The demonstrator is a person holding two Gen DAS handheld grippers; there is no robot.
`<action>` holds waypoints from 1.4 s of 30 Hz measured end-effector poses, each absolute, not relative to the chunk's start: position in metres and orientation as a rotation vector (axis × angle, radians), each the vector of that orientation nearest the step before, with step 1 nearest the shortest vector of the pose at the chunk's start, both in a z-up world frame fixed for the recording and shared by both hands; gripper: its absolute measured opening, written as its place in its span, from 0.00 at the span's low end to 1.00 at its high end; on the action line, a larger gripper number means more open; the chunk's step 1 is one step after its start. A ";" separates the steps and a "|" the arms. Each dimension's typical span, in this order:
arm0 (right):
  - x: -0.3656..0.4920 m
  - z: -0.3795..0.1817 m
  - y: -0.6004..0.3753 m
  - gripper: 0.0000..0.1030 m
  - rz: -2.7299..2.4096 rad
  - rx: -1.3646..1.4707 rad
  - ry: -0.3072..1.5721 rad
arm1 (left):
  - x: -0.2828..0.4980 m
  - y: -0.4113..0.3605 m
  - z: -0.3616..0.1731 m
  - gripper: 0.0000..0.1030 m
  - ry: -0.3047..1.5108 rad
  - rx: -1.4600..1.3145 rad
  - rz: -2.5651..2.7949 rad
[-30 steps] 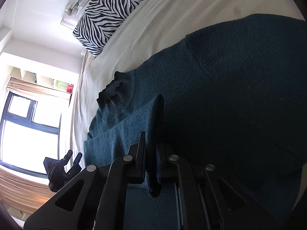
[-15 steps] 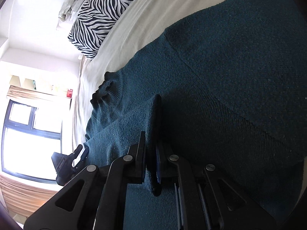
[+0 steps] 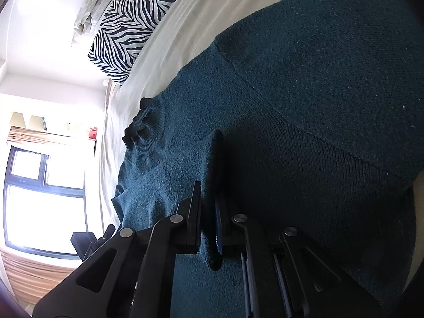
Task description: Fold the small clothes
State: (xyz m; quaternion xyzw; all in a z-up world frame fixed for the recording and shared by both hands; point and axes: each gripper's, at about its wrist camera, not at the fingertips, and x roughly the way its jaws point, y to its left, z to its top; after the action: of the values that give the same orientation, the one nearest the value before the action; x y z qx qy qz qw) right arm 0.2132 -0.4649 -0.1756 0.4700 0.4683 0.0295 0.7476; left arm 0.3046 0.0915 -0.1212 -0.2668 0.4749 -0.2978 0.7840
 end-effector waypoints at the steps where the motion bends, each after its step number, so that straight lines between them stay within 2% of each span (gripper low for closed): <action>1: 0.213 -0.177 -0.466 0.07 0.060 1.037 1.025 | 0.301 0.091 -0.121 0.44 1.026 -0.564 -0.648; 10: 0.226 -0.172 -0.469 0.07 0.055 0.969 1.028 | 0.275 0.086 -0.112 0.44 1.043 -0.451 -0.660; 12: 0.224 -0.170 -0.470 0.08 0.056 0.966 1.023 | 0.270 0.089 -0.103 0.51 1.018 -0.484 -0.656; 14: 0.218 -0.166 -0.472 0.10 0.045 0.958 0.986 | 0.267 0.088 -0.094 0.56 0.986 -0.493 -0.661; 16: 0.212 -0.164 -0.475 0.23 0.028 0.948 0.946 | 0.270 0.078 -0.094 0.60 0.988 -0.458 -0.651; 17: 0.211 -0.165 -0.477 0.24 0.036 0.955 0.936 | 0.273 0.074 -0.100 0.60 1.006 -0.437 -0.638; 20: 0.208 -0.166 -0.479 0.24 0.050 0.946 0.947 | 0.283 0.078 -0.122 0.51 1.039 -0.475 -0.610; 23: 0.194 -0.153 -0.482 0.24 0.033 0.916 0.944 | 0.284 0.093 -0.124 0.49 1.033 -0.568 -0.615; 25: 0.181 -0.142 -0.485 0.24 0.048 0.905 0.920 | 0.285 0.092 -0.124 0.43 1.042 -0.529 -0.609; 34: 0.097 -0.123 -0.497 0.25 0.054 0.938 0.863 | 0.275 0.093 -0.123 0.38 1.029 -0.477 -0.600; 35: 0.087 -0.123 -0.500 0.25 0.043 0.942 0.860 | 0.274 0.094 -0.123 0.34 1.029 -0.457 -0.591; 36: 0.078 -0.123 -0.504 0.25 0.031 0.946 0.855 | 0.274 0.095 -0.123 0.25 1.032 -0.438 -0.577; 38: 0.062 -0.124 -0.509 0.25 0.011 0.955 0.848 | 0.275 0.103 -0.122 0.18 1.037 -0.464 -0.544; 39: 0.055 -0.123 -0.510 0.26 0.007 0.967 0.846 | 0.276 0.109 -0.121 0.21 1.034 -0.492 -0.519; 40: 0.049 -0.123 -0.510 0.33 0.012 0.983 0.846 | 0.275 0.114 -0.118 0.28 1.028 -0.497 -0.473; 41: 0.044 -0.122 -0.507 0.40 0.028 0.998 0.843 | 0.273 0.118 -0.114 0.43 1.019 -0.514 -0.461; 42: 0.041 -0.120 -0.501 0.57 0.049 1.007 0.837 | 0.270 0.120 -0.109 0.48 1.007 -0.548 -0.489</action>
State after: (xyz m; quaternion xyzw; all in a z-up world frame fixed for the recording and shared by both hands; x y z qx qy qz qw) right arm 0.0414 -0.5011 -0.1203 0.4680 0.3894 0.0230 0.7930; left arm 0.2699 0.1200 -0.1090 -0.2565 0.4715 -0.2292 0.8120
